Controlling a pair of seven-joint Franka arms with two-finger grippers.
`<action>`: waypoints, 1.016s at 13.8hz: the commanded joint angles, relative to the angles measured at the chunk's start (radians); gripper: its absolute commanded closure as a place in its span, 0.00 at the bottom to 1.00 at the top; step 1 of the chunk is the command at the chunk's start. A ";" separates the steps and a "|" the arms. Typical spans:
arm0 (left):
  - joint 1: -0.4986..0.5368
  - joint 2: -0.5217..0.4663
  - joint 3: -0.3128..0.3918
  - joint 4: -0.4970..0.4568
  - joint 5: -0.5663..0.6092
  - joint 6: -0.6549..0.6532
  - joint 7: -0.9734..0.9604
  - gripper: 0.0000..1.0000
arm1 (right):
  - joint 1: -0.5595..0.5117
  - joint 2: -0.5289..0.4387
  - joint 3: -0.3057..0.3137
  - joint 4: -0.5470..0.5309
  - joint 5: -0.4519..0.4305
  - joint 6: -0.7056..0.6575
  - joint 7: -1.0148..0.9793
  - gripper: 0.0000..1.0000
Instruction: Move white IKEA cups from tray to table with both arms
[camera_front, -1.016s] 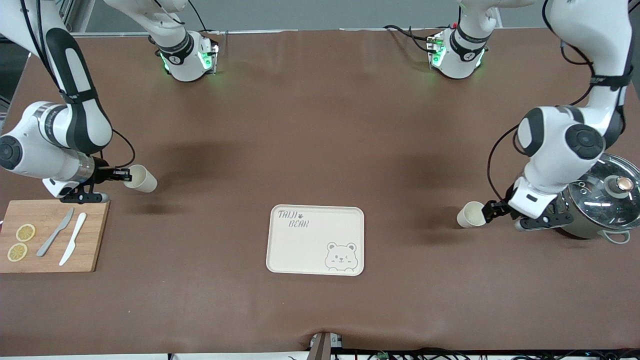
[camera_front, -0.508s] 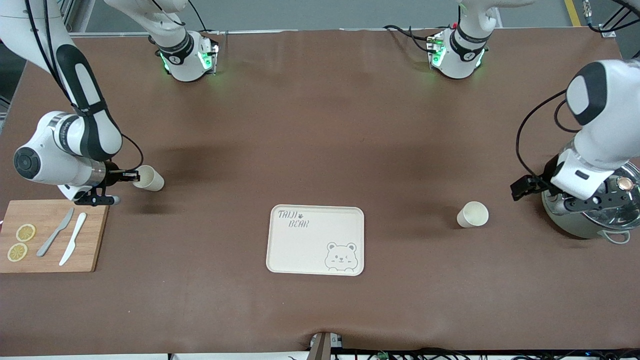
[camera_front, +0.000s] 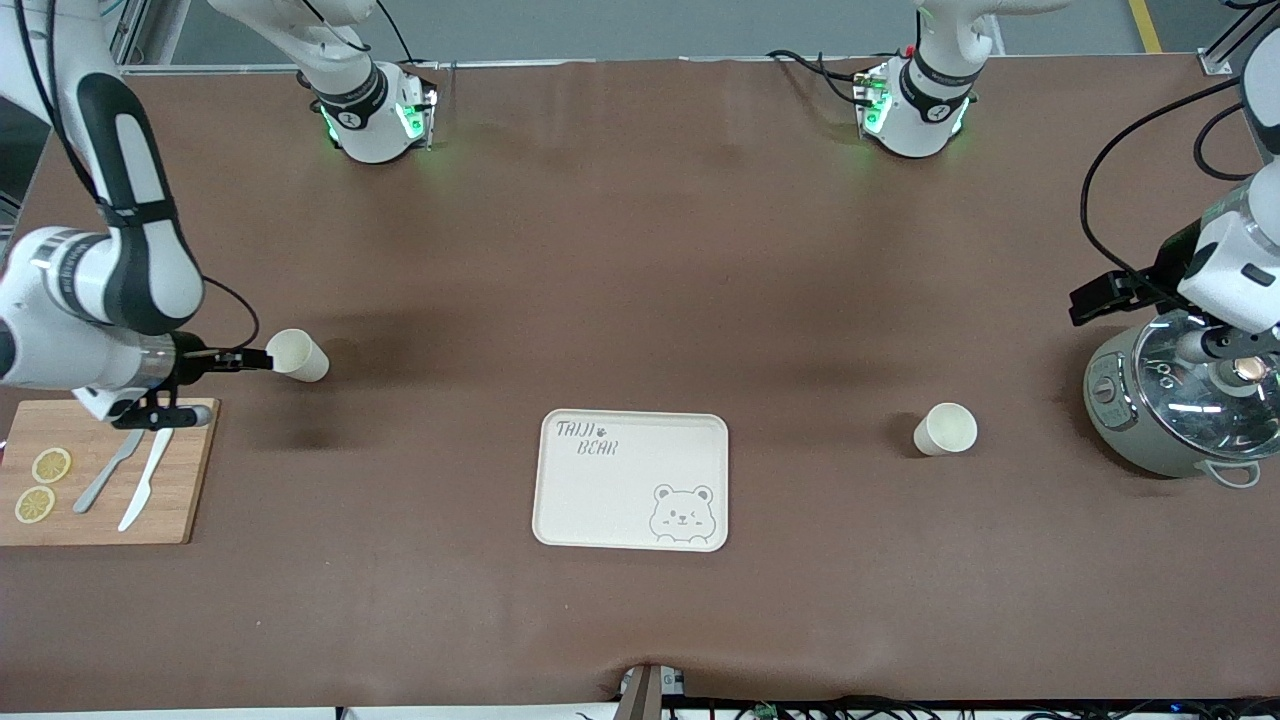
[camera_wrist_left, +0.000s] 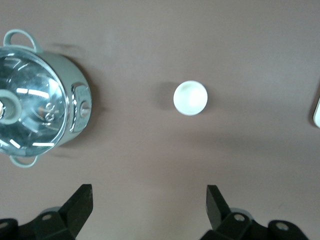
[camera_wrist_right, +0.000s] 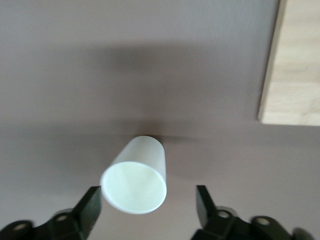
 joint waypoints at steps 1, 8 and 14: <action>0.044 0.008 -0.005 0.037 0.025 -0.060 0.063 0.00 | 0.017 0.022 0.011 0.165 -0.003 -0.069 -0.005 0.00; 0.051 -0.007 -0.008 0.106 0.027 -0.080 0.080 0.00 | 0.097 0.029 0.010 0.563 -0.017 -0.270 -0.003 0.00; 0.024 -0.162 -0.011 0.029 0.001 -0.111 0.093 0.00 | 0.120 -0.163 0.021 0.569 -0.015 -0.484 0.009 0.00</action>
